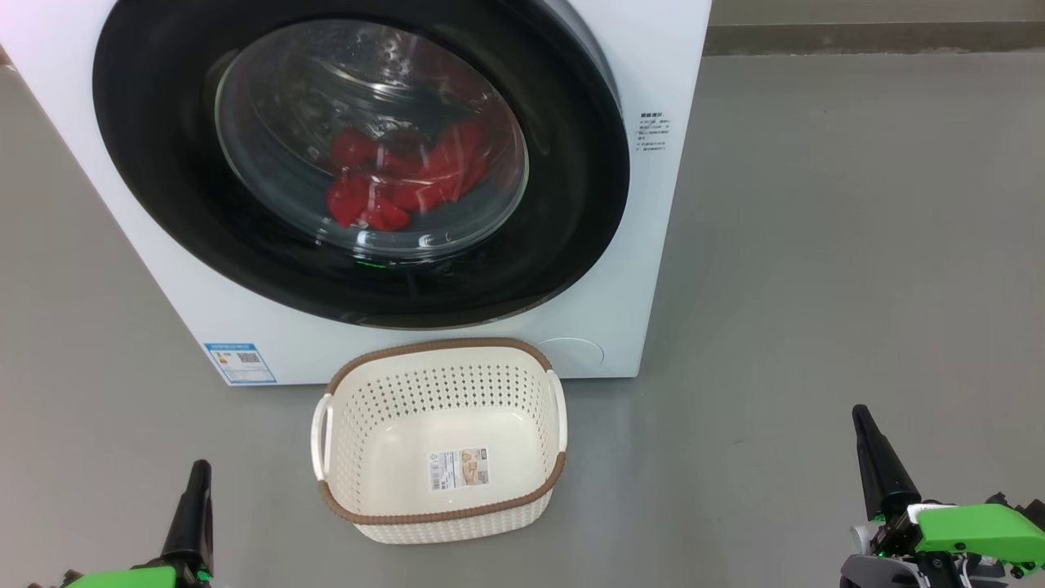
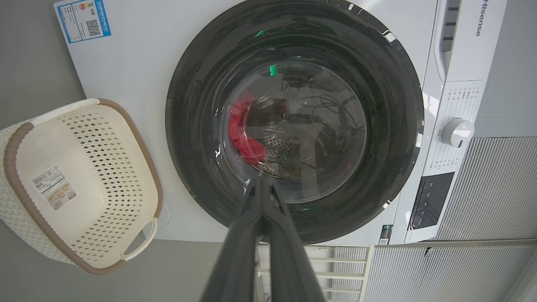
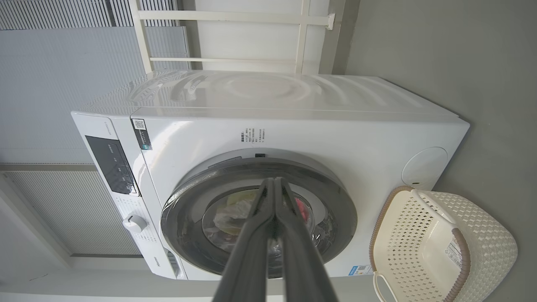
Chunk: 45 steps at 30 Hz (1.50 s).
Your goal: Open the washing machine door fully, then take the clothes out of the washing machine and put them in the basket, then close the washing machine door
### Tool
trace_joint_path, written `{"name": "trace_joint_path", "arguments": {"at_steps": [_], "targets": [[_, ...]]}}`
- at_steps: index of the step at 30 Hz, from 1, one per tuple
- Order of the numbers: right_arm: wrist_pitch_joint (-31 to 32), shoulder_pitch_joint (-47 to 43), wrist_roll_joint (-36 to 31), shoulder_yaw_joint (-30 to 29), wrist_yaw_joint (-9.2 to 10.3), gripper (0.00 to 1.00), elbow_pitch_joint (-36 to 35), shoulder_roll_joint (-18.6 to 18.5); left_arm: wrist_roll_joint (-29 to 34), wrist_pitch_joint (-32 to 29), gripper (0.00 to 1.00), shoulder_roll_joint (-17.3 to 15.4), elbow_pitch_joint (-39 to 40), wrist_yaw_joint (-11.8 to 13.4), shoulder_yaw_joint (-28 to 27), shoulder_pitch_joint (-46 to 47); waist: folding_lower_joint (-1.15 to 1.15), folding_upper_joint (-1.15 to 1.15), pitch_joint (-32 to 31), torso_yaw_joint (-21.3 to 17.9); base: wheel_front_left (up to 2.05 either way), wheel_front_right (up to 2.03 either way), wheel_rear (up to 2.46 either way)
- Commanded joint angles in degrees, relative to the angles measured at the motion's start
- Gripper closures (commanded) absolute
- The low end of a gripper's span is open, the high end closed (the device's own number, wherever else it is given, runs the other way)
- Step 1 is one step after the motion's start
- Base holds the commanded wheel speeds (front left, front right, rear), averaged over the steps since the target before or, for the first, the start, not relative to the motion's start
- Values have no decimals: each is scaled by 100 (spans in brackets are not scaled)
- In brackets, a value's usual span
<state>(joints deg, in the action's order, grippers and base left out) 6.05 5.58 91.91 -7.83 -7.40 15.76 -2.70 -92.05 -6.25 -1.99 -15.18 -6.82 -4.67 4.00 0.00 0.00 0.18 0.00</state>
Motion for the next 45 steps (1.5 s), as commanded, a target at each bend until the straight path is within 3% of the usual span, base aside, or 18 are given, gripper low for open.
{"name": "trace_joint_path", "arguments": {"at_steps": [1, 5, 6, 11, 14, 19, 35, 45], "targets": [[42, 60, 28, 133, -9, 100, -174, -18, -13, -23, 100, -88, 115, -67, -182, 219, 0, 0, 0, 0, 0, 0, 0], [0, 1, 0, 0, 0, 100, -2, 0, 0, 1, 100, 0, 1, 0, 0, 1, 0, 0, 0, 0, 0, 0, 0], [-8, -2, -1, 2, 0, 0, 50, 3, 0, 3, 0, 12, -37, 2, 4, -15, 0, 0, 0, 0, 0, 0, 0], [-34, -75, -1, 36, 0, 0, 205, 37, 2, 19, 0, 75, -172, 2, 19, -133, 1, 0, 8, 4, 0, 0, 0], [-94, -50, 6, 97, 0, 0, 166, 35, 8, 44, 0, 67, -114, 0, 2, -119, 13, 0, -7, 11, 0, 0, 0], [-183, -21, 12, 165, -1, 0, 109, 33, 17, 84, 0, 59, -34, -3, -15, -111, 1, 0, 4, 19, 0, 0, 0], [-435, 72, -67, 377, -2, 0, -141, 22, 98, 225, 0, 8, 230, -12, -51, -59, 0, 0, 23, 42, 0, 0, 0], [-621, 148, -441, 595, -3, 0, -294, -58, 280, 410, 0, -131, 447, -17, 45, -52, 0, 0, 31, 54, 0, 0, 0]]}}
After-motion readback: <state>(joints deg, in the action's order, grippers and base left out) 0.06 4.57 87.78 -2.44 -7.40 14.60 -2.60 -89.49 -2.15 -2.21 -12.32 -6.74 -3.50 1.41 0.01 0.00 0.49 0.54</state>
